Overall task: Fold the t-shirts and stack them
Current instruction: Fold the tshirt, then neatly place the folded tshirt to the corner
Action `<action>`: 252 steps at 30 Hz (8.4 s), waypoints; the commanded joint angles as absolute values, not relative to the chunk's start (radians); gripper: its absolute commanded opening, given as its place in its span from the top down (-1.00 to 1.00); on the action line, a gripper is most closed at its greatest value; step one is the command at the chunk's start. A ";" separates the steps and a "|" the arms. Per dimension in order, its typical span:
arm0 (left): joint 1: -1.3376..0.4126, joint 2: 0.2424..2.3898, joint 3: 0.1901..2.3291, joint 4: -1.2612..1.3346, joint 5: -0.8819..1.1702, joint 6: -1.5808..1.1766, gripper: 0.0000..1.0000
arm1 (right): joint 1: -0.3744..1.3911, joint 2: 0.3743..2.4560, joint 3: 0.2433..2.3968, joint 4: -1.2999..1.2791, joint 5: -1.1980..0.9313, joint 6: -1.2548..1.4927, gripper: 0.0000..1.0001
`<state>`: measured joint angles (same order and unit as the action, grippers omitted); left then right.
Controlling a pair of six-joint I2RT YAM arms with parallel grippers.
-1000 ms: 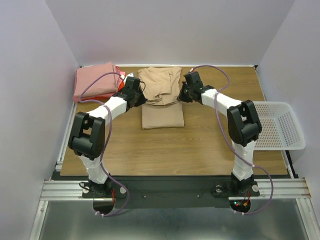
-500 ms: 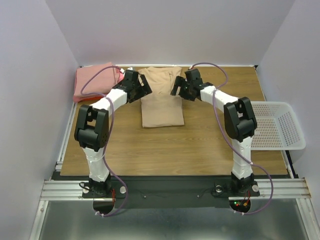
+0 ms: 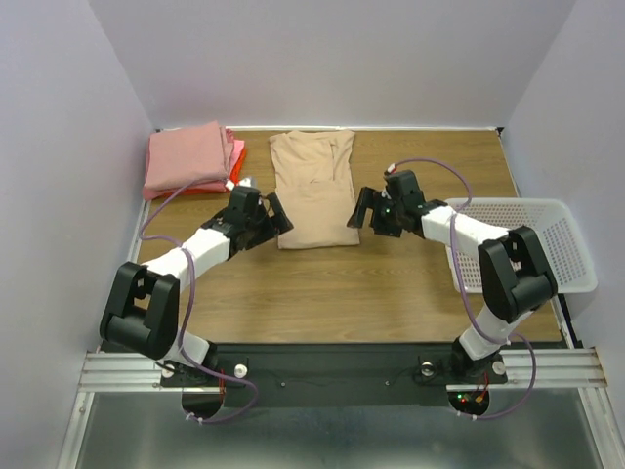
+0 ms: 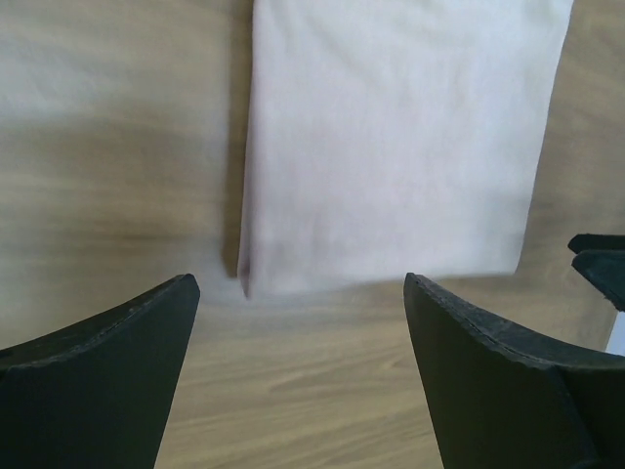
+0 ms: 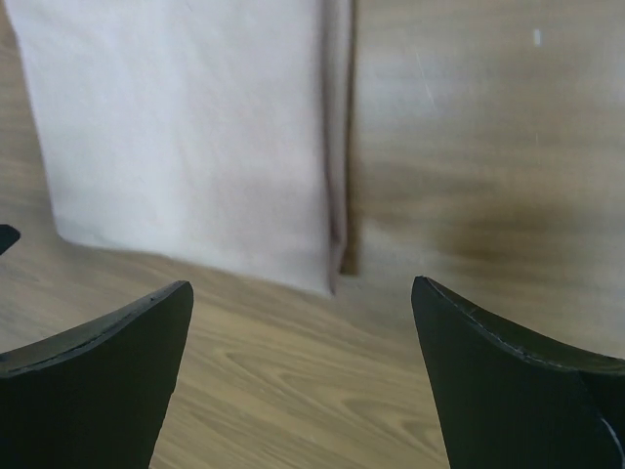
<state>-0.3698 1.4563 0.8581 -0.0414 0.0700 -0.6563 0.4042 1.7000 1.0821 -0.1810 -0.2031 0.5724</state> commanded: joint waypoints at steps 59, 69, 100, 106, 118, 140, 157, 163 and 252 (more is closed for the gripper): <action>-0.764 0.741 0.366 -0.103 0.041 -1.075 1.00 | 0.549 0.882 0.468 -0.124 -0.264 0.887 0.99; -0.733 0.975 0.724 -0.213 -0.204 -0.944 1.00 | 0.549 1.028 0.742 -0.124 -0.057 0.838 0.99; -0.293 1.696 1.319 -0.135 -0.005 -0.660 1.00 | 0.387 1.813 1.465 -0.101 -0.014 0.664 0.99; -0.273 1.871 1.479 -0.184 -0.006 -0.640 1.00 | 0.350 1.998 1.595 -0.100 -0.050 0.670 0.96; -0.252 1.980 1.677 -0.239 0.040 -0.557 -0.97 | 0.314 2.103 1.729 -0.104 -0.146 0.641 -1.00; -0.310 2.054 1.428 -0.060 0.158 -0.443 -0.97 | 0.331 1.258 0.813 -0.081 -0.279 0.612 -1.00; -0.428 2.178 1.598 -0.276 -0.176 -0.394 1.00 | 0.331 1.062 0.606 -0.187 -0.203 0.584 -1.00; -0.433 2.122 1.658 -0.291 -0.356 -0.280 1.00 | 0.331 1.063 0.595 -0.198 -0.173 0.557 -1.00; 0.038 2.267 2.258 -0.210 -0.420 0.523 0.61 | 0.333 1.364 0.641 -0.207 -0.034 0.489 -1.00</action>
<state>0.0223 2.2745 2.1838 -0.2787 -0.3916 0.5457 0.3286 1.3388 0.6212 -0.2012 -0.0792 0.4934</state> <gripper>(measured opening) 0.184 0.998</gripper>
